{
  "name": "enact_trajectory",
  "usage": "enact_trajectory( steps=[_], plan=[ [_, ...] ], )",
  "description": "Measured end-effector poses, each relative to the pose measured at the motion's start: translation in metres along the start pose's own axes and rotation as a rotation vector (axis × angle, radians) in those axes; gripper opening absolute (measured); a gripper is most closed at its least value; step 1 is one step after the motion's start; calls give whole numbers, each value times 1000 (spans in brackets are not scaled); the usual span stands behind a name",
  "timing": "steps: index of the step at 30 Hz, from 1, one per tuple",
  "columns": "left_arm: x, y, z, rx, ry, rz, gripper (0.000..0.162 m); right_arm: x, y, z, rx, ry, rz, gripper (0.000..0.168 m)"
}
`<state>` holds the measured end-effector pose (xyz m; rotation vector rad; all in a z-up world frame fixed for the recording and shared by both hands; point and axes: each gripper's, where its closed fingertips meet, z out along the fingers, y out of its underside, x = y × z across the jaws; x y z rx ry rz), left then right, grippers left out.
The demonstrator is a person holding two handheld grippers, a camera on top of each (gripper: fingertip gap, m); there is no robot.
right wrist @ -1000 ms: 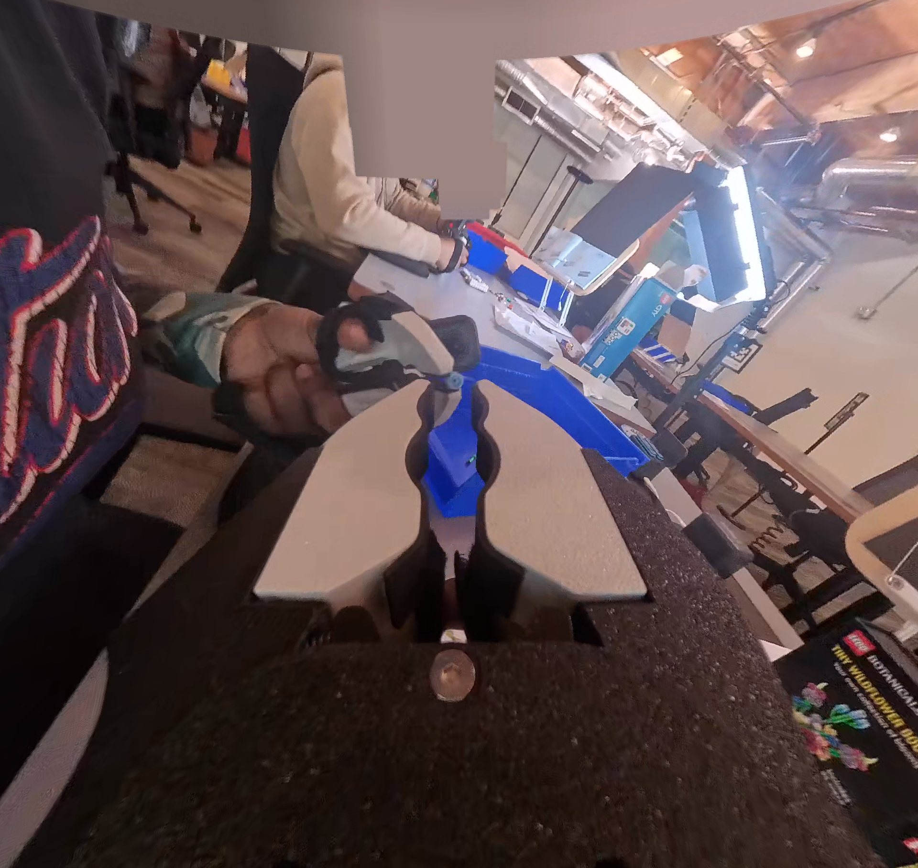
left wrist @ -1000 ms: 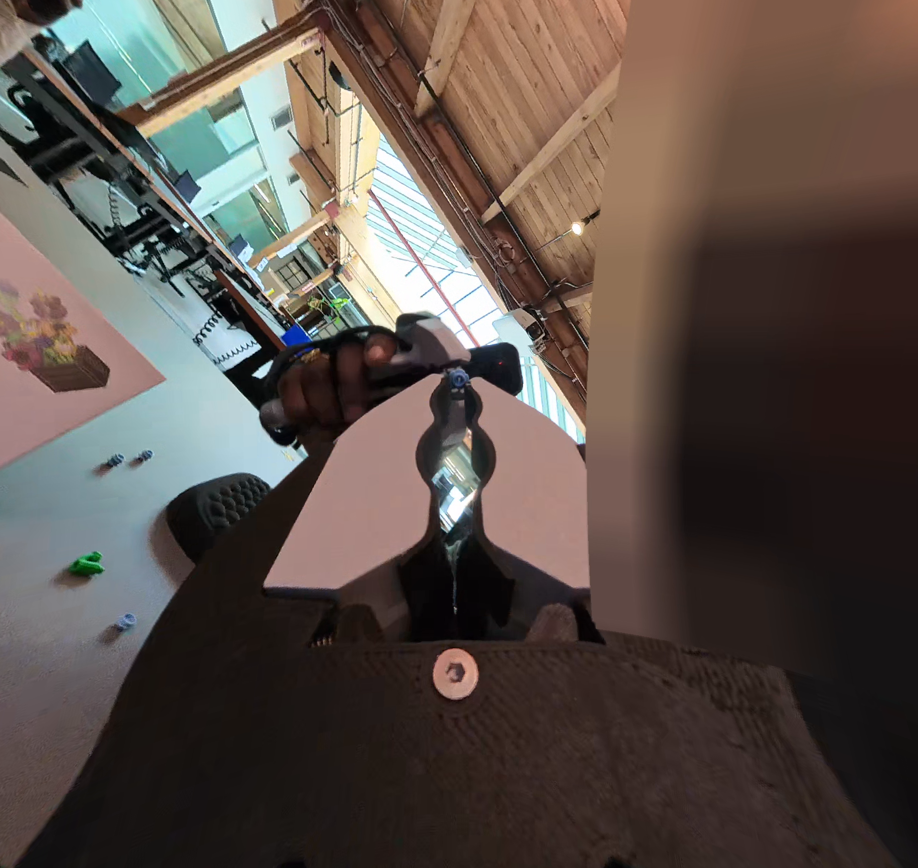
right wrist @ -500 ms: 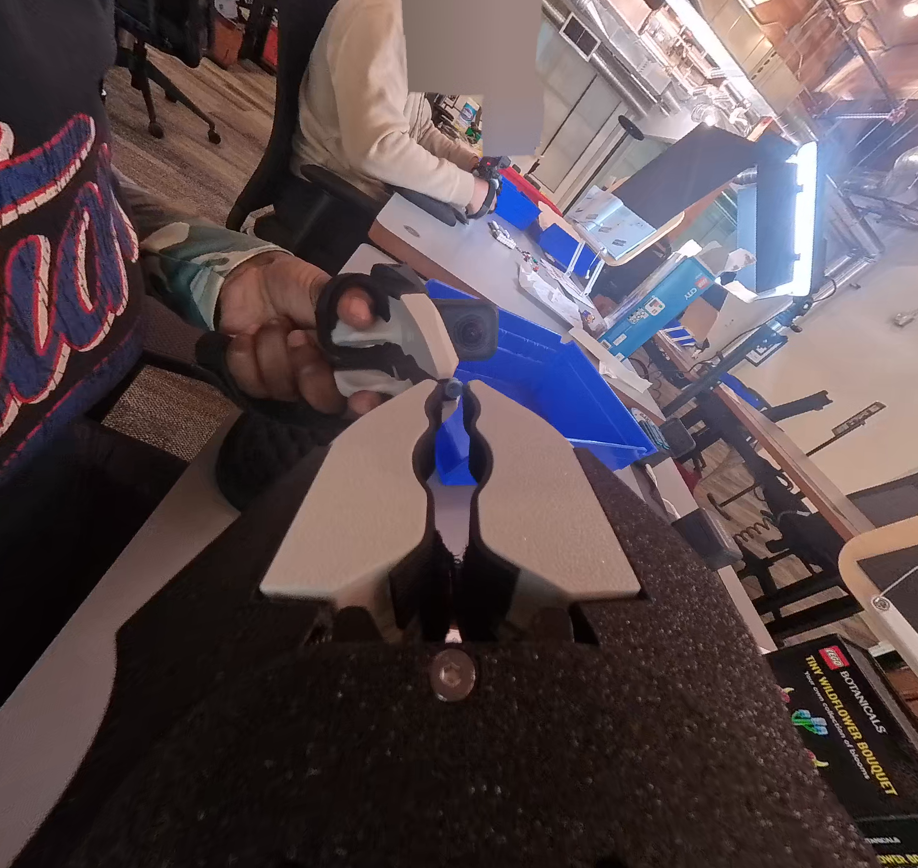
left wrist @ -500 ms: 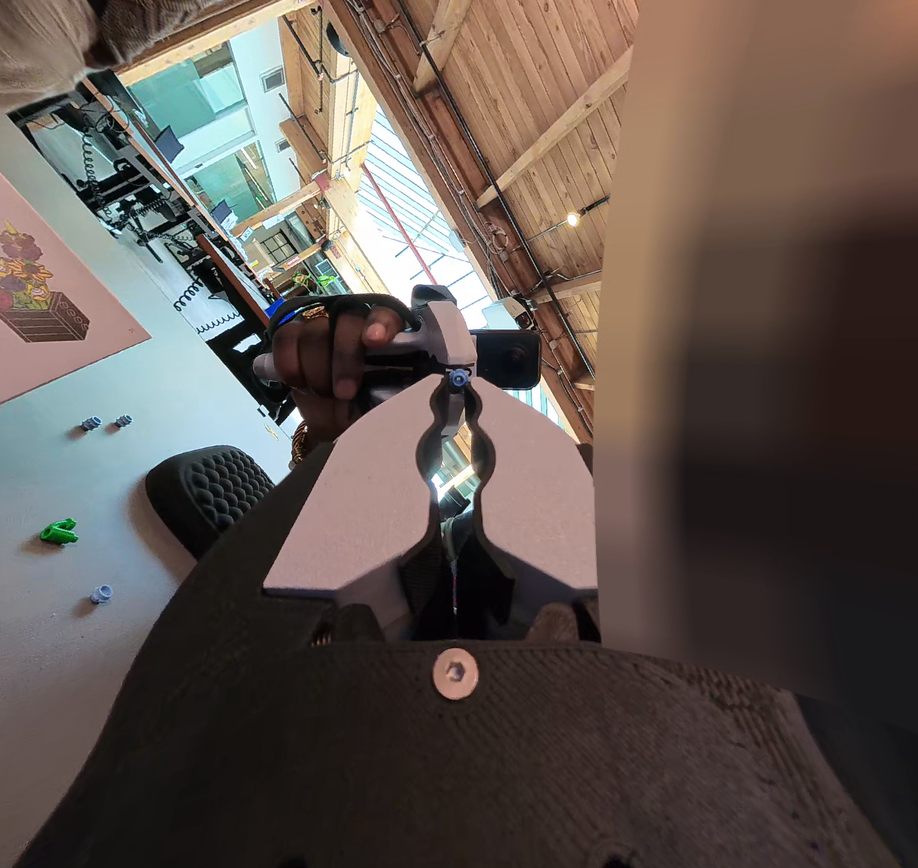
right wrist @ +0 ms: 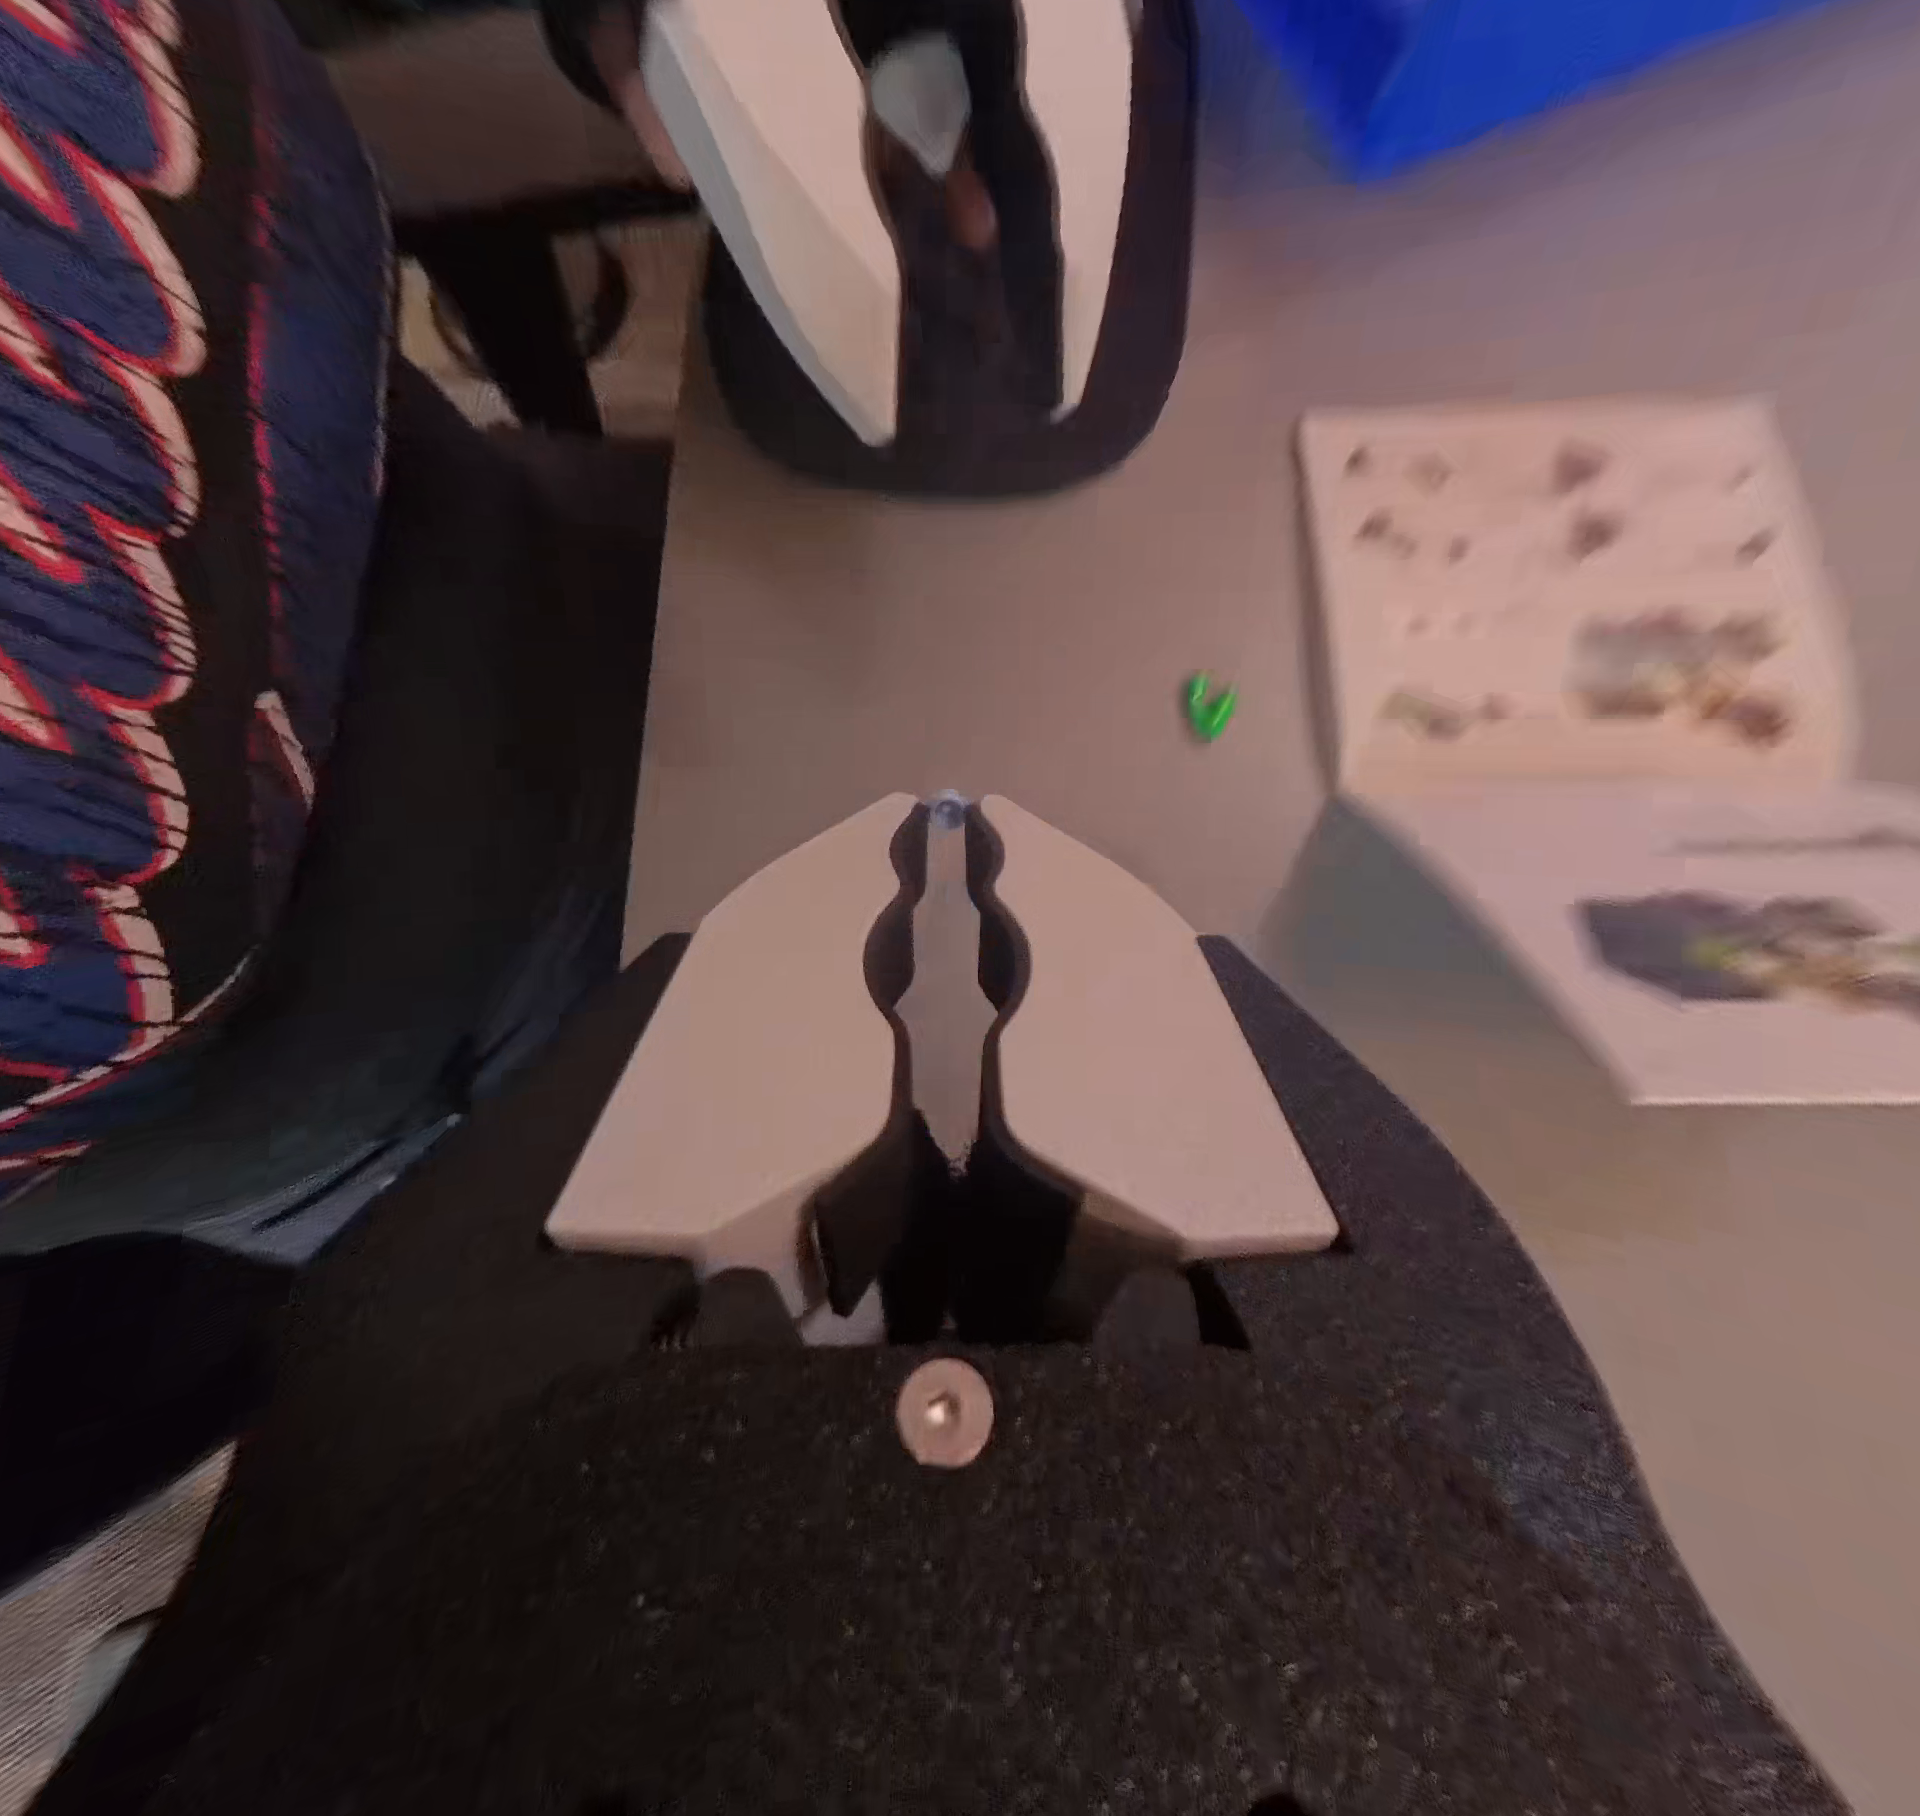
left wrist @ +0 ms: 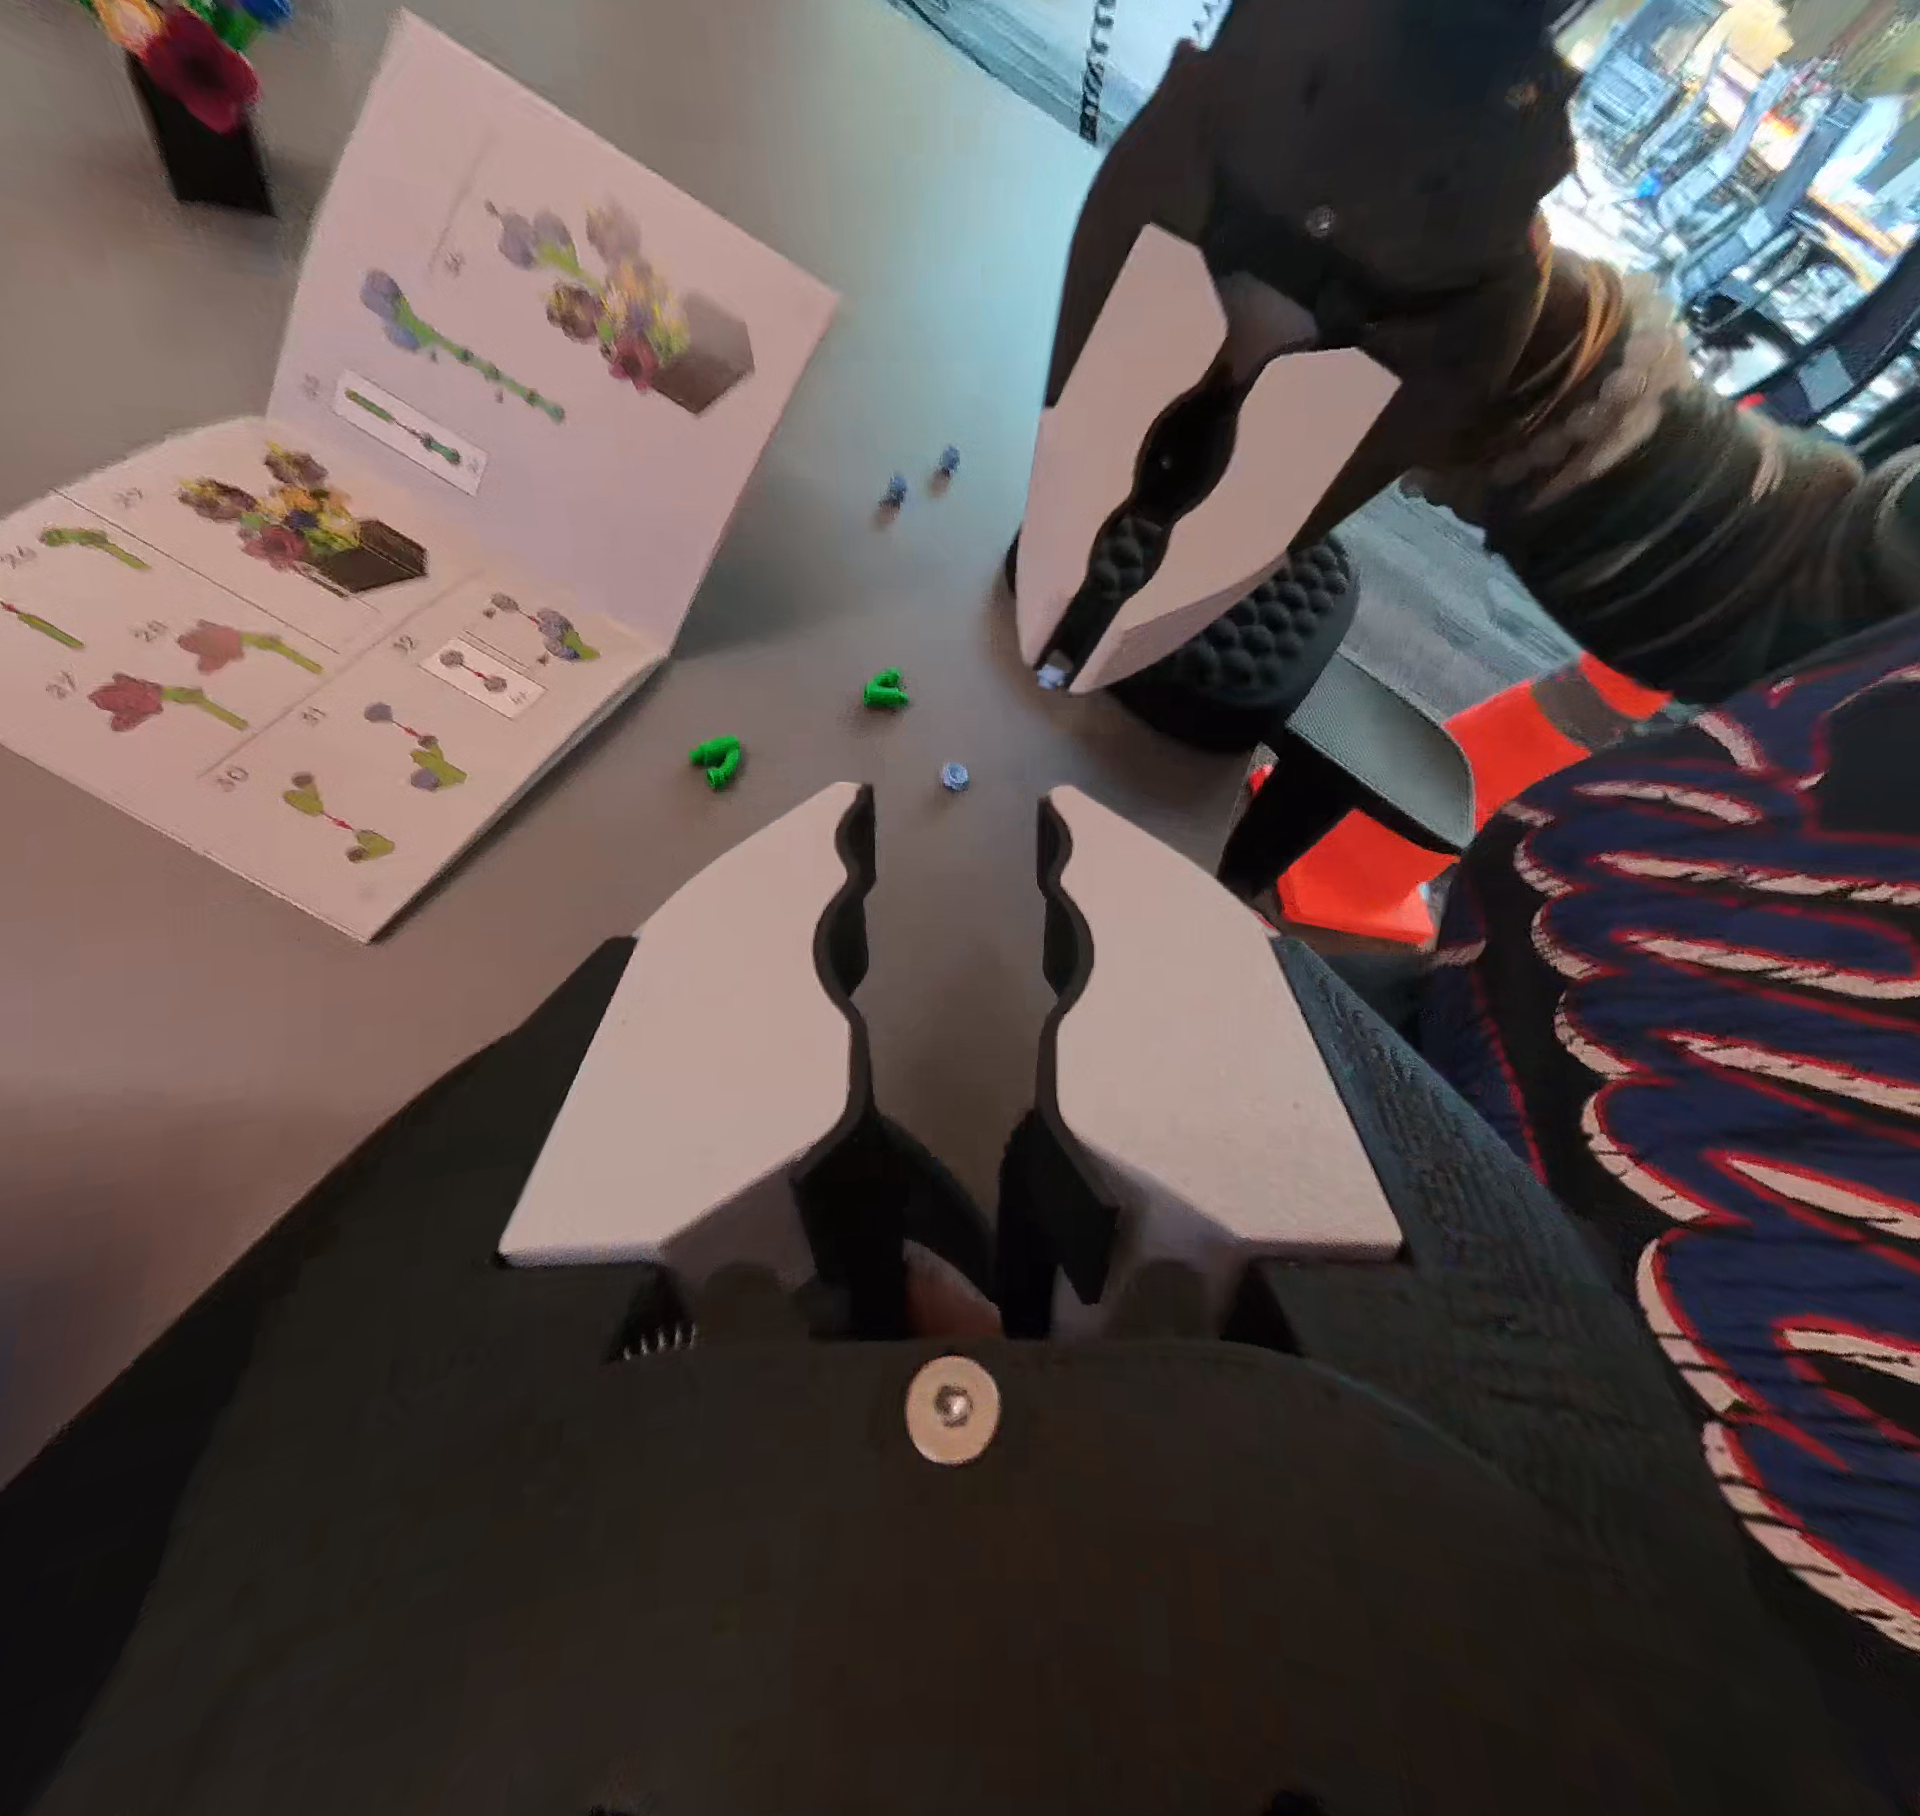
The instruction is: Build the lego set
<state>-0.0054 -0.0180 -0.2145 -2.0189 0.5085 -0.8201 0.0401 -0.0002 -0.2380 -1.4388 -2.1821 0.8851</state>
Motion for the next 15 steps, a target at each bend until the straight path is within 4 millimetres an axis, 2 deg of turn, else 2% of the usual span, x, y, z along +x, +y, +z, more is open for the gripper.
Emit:
enact_trajectory(
  steps=[3,6,15],
  plan=[
    [-2,13,7,-31,27,-32,31,-4,17,12,-113,-16,86,7],
    [-1,12,7,-22,54,-51,33,0,28,18,-236,18,123,7],
    [2,20,11,-73,100,-57,33,5,33,25,-435,69,113,7]
  ],
)
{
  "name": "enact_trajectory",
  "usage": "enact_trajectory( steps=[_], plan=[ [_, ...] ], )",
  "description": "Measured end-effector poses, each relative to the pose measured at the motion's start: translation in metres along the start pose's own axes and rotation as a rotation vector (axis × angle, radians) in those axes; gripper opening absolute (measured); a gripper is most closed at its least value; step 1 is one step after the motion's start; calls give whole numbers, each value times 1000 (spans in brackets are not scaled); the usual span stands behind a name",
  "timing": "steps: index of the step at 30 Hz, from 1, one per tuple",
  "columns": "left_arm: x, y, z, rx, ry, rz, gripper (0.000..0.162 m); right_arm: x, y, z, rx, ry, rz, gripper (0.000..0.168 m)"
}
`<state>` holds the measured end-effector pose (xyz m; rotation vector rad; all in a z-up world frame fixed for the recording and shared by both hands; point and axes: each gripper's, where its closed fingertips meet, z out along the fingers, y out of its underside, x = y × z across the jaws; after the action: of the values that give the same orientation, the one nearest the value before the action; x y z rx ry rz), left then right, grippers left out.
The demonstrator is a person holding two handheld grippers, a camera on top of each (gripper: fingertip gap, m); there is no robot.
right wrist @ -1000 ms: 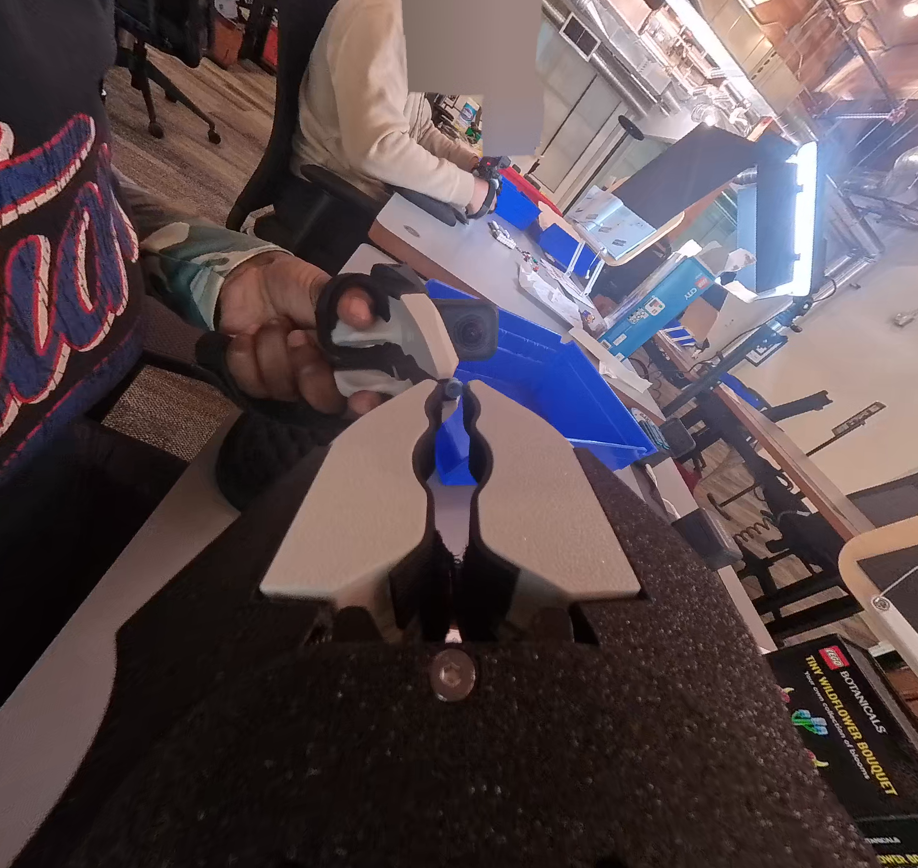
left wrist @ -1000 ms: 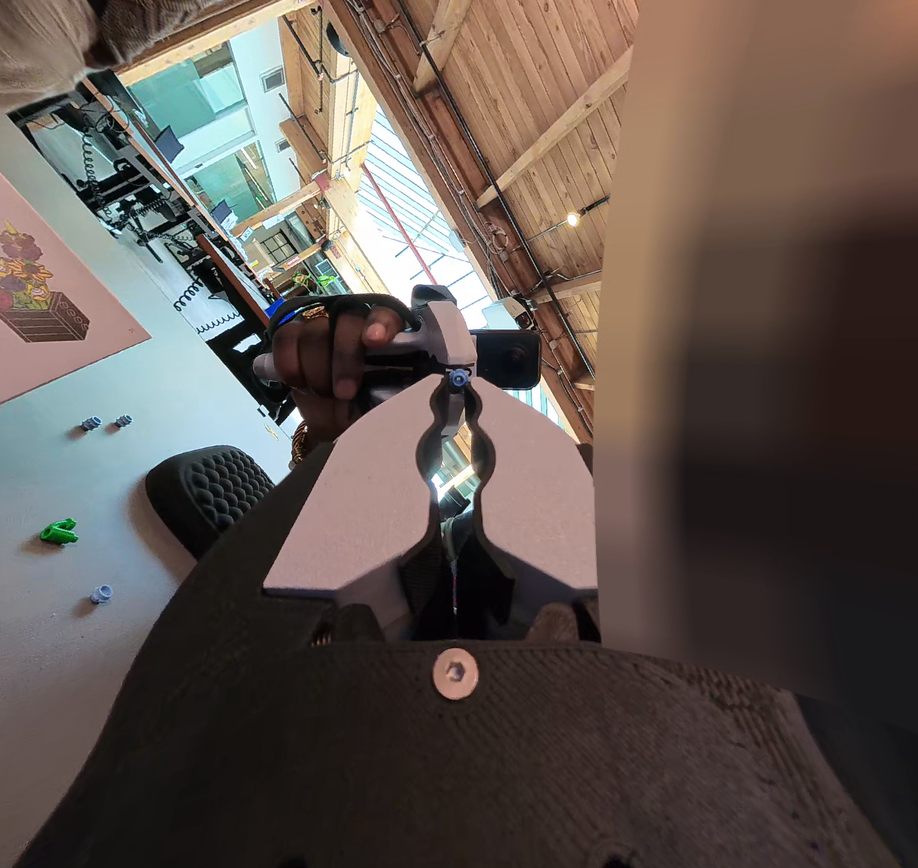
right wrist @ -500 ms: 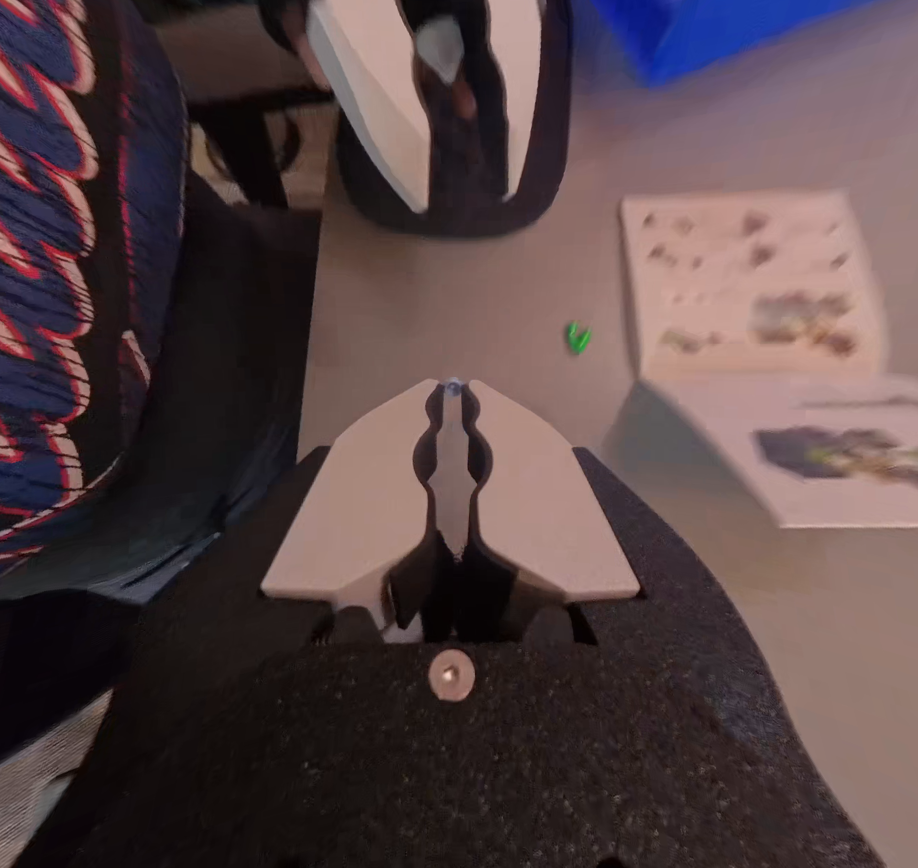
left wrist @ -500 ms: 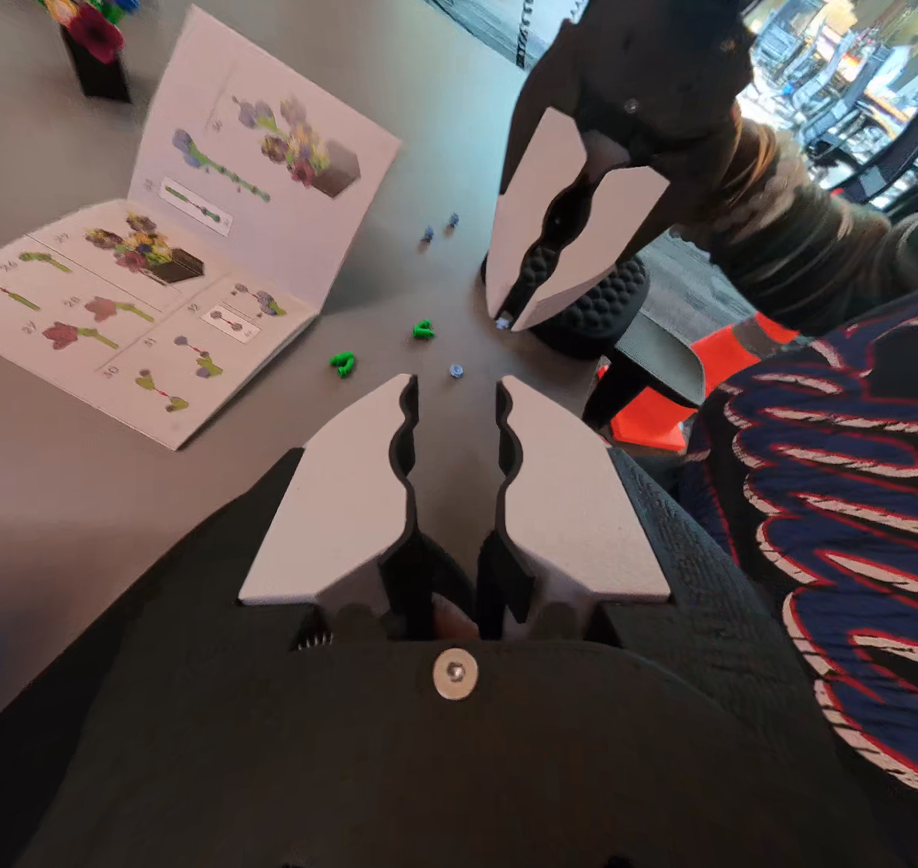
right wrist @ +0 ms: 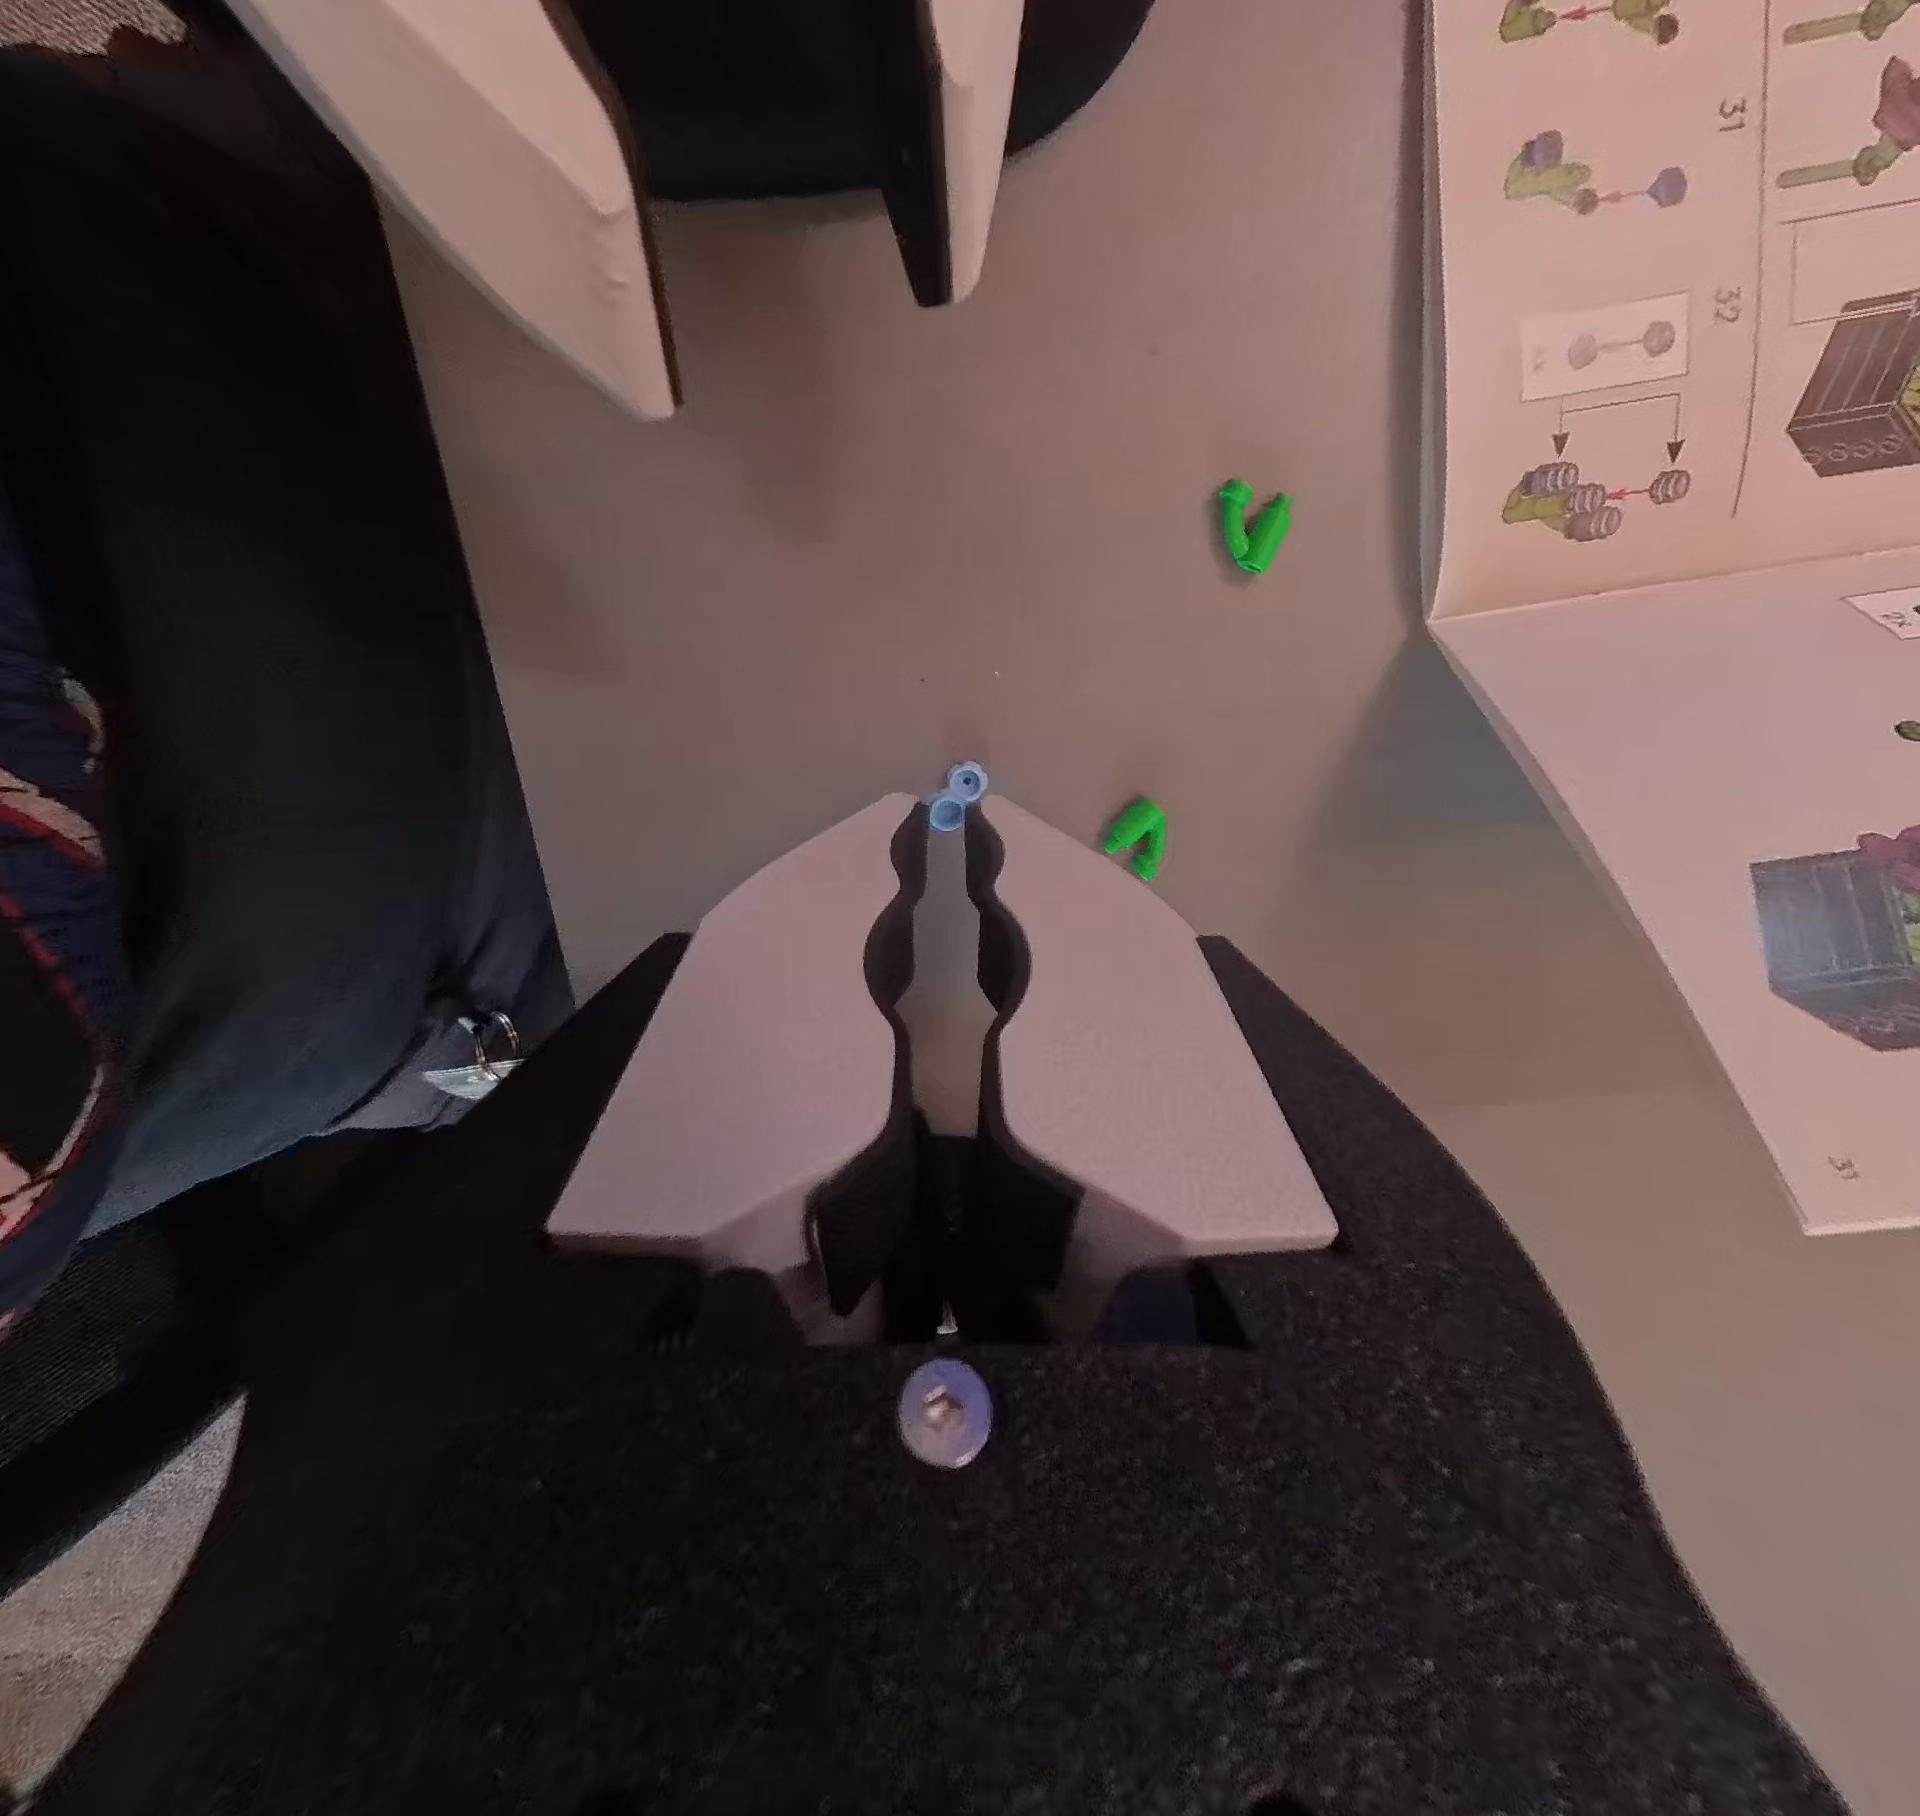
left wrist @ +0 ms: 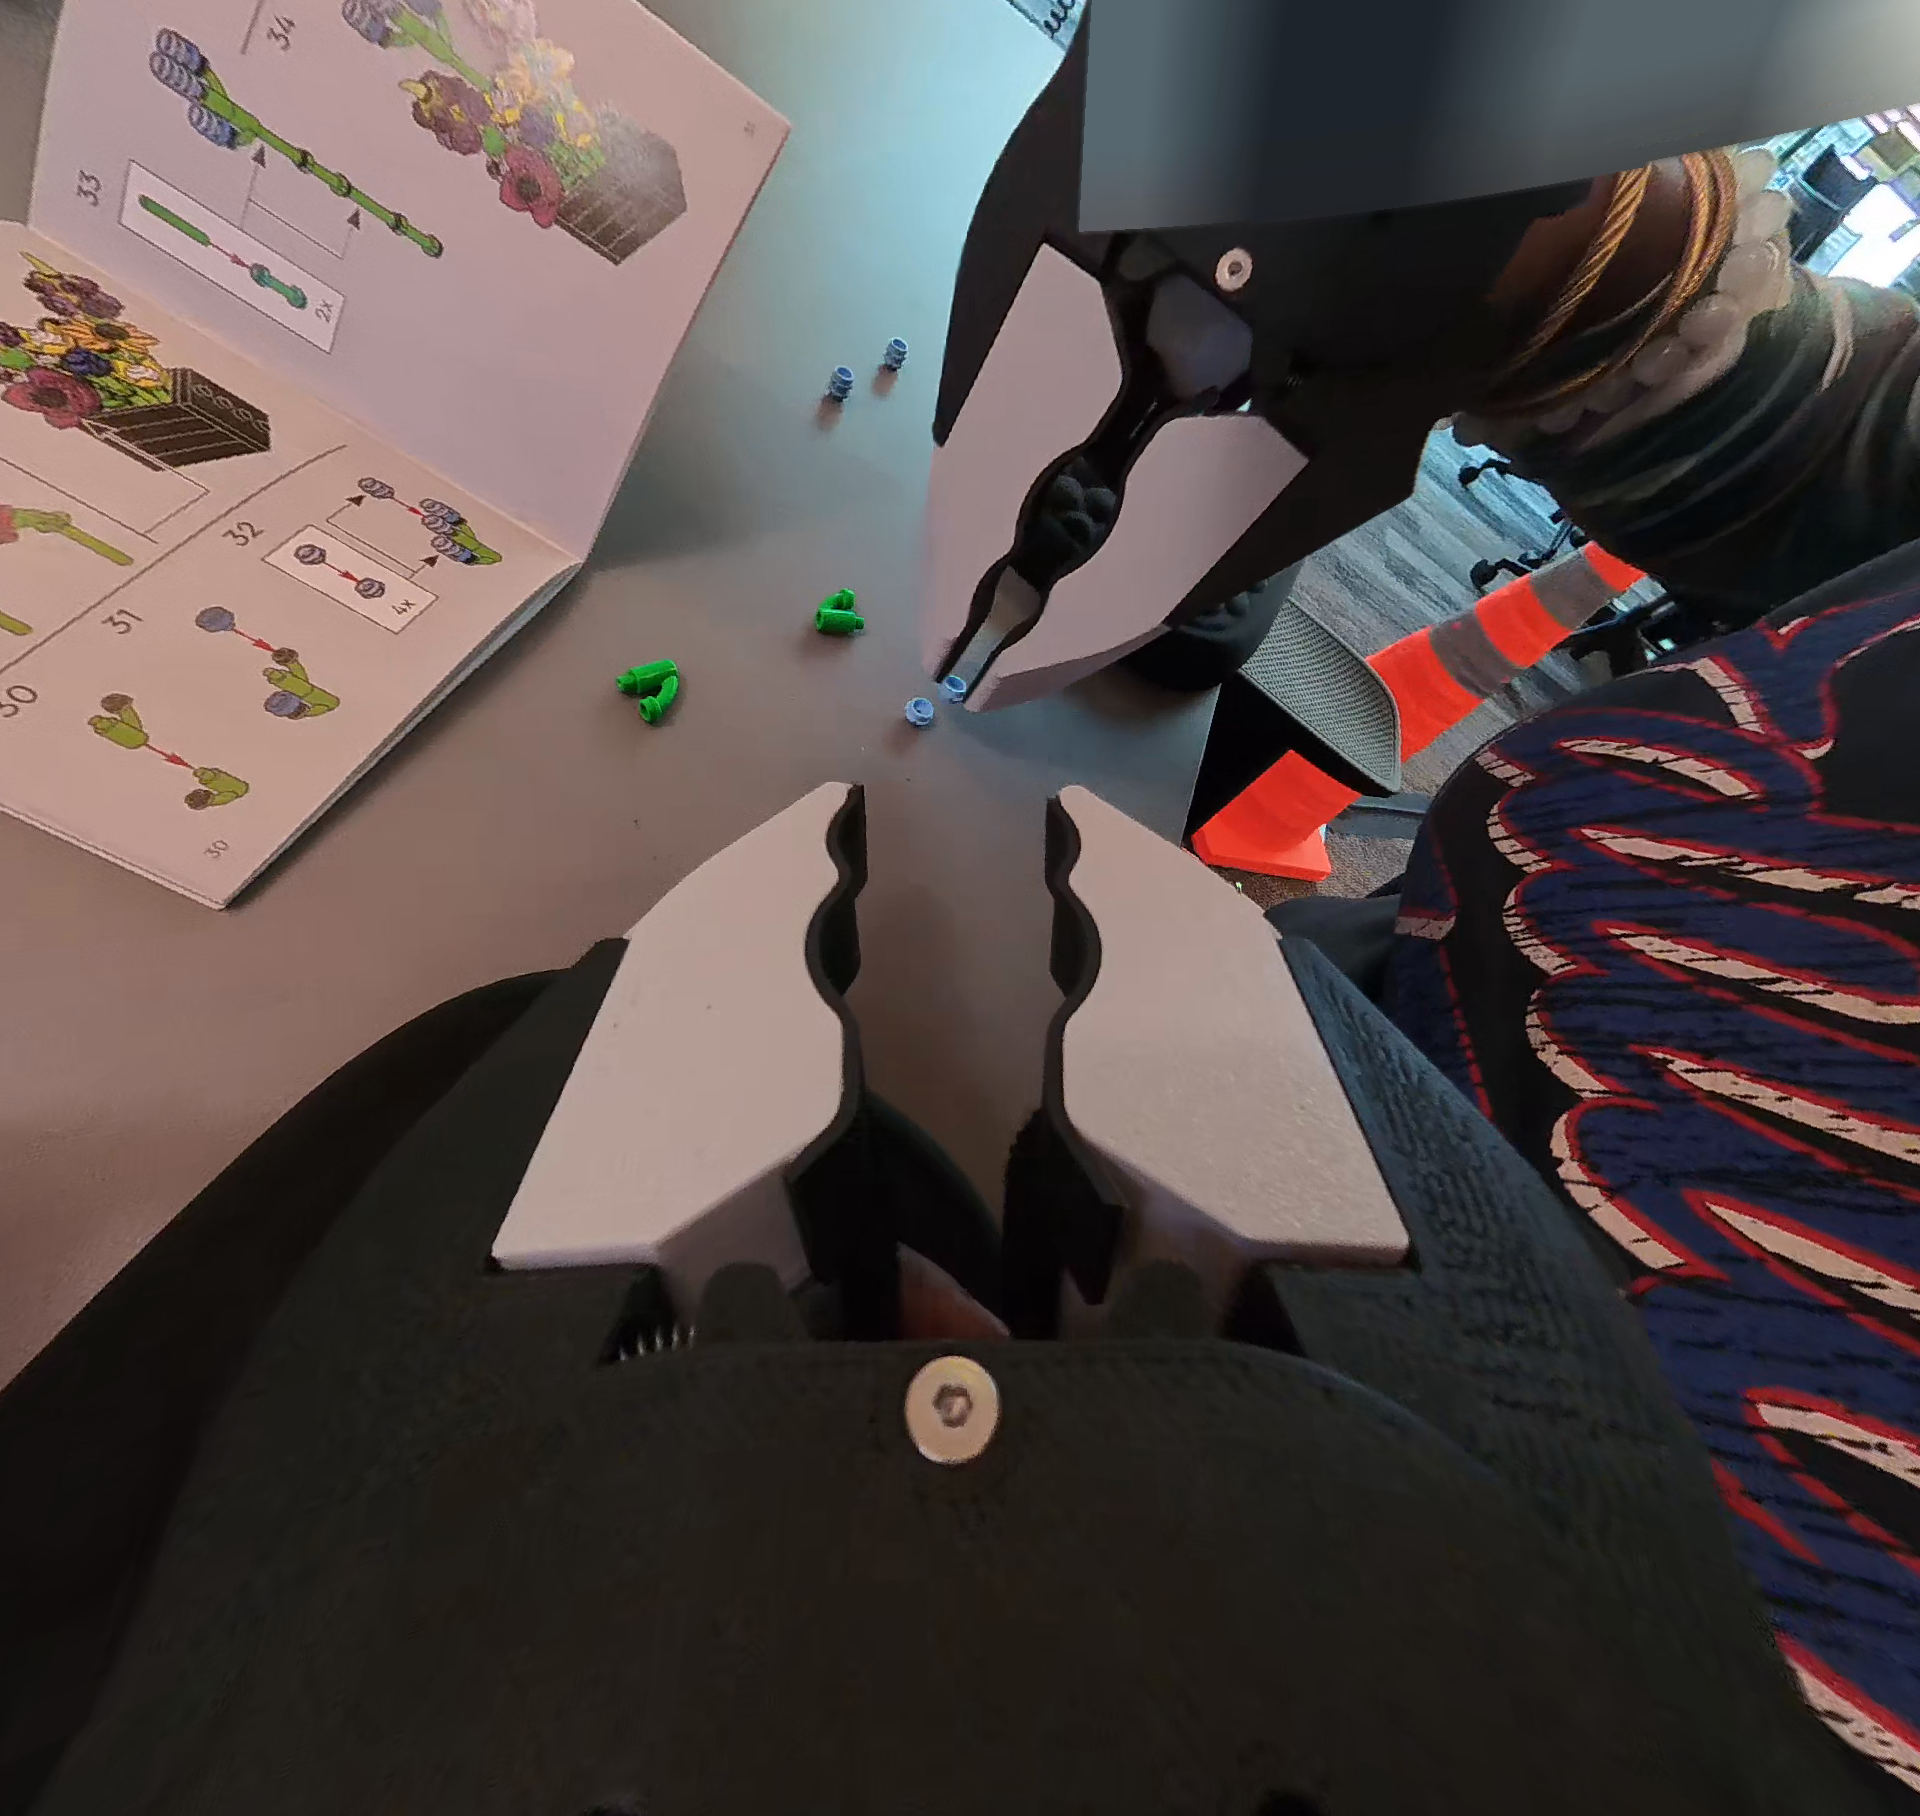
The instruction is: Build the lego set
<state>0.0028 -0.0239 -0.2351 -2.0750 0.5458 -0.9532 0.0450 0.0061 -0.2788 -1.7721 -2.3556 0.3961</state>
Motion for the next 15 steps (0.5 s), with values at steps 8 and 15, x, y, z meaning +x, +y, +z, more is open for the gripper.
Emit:
enact_trajectory(
  steps=[8,15],
  plan=[
    [1,-1,-1,10,22,-11,33,3,0,3,-31,28,-23,7],
    [1,0,-1,7,26,-18,33,3,1,5,-30,22,-27,7]
  ],
)
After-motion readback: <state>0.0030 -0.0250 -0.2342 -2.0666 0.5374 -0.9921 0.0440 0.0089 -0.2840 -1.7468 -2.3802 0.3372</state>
